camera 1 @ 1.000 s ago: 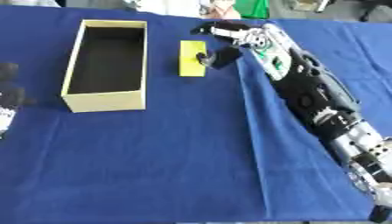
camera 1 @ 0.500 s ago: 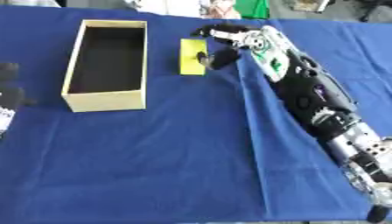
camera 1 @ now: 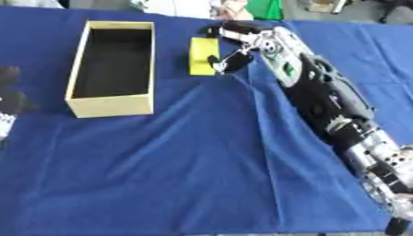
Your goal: Pick up objects on the table and place them in the box.
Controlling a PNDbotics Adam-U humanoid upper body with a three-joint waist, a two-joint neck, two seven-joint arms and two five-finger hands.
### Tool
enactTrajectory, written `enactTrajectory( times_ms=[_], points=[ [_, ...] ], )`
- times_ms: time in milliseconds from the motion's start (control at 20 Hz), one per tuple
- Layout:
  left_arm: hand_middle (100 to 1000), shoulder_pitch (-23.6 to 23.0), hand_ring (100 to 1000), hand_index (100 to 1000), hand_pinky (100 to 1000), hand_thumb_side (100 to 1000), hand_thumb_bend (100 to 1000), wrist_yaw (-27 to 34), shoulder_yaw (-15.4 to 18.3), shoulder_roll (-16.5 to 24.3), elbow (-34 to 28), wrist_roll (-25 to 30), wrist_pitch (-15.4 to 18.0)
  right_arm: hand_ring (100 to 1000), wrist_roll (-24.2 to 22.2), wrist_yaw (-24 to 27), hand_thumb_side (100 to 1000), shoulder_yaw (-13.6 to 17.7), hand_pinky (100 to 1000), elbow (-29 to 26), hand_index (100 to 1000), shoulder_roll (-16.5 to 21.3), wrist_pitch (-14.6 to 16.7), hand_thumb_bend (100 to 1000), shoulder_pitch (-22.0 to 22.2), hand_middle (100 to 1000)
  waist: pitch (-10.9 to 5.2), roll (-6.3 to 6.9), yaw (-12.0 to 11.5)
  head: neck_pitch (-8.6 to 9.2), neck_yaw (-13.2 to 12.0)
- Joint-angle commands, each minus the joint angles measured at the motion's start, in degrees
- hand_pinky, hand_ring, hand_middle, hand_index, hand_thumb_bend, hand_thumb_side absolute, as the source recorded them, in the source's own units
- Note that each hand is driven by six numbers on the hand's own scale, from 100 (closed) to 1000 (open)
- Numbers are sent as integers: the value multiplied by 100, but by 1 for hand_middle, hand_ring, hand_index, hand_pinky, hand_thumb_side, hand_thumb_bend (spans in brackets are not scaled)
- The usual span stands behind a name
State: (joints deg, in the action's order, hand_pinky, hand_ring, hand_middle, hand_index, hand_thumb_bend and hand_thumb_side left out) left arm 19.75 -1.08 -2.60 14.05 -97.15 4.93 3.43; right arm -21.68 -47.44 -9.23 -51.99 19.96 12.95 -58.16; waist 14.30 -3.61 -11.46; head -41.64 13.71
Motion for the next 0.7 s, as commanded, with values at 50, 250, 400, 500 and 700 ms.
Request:
enactTrajectory(
  times_ms=[50,250,400,500,700],
  points=[
    [898,89,1000,927,693,676,521,14,1,36,-70,0,0,899,395,-94,144,25,871,-204,1000,126,18,100,-132,501,-106,41,3,39,11],
    [897,90,1000,927,693,675,522,19,-7,35,-72,5,-1,894,631,-60,136,40,868,-325,1000,109,32,100,-242,496,-121,40,-5,37,27],
    [897,92,1000,927,693,674,522,22,-10,34,-72,8,-1,895,663,-30,135,20,870,-391,1000,85,62,100,-313,499,-131,40,-21,40,37],
    [897,88,1000,927,693,674,522,24,-8,38,-72,6,0,893,637,-9,134,-4,869,-433,1000,74,87,100,-327,490,-137,42,-32,41,42],
    [897,90,1000,927,693,673,523,29,-11,38,-72,4,-1,892,611,27,132,-13,870,-475,1000,48,98,100,-369,489,-146,32,-40,50,47]
  ],
)
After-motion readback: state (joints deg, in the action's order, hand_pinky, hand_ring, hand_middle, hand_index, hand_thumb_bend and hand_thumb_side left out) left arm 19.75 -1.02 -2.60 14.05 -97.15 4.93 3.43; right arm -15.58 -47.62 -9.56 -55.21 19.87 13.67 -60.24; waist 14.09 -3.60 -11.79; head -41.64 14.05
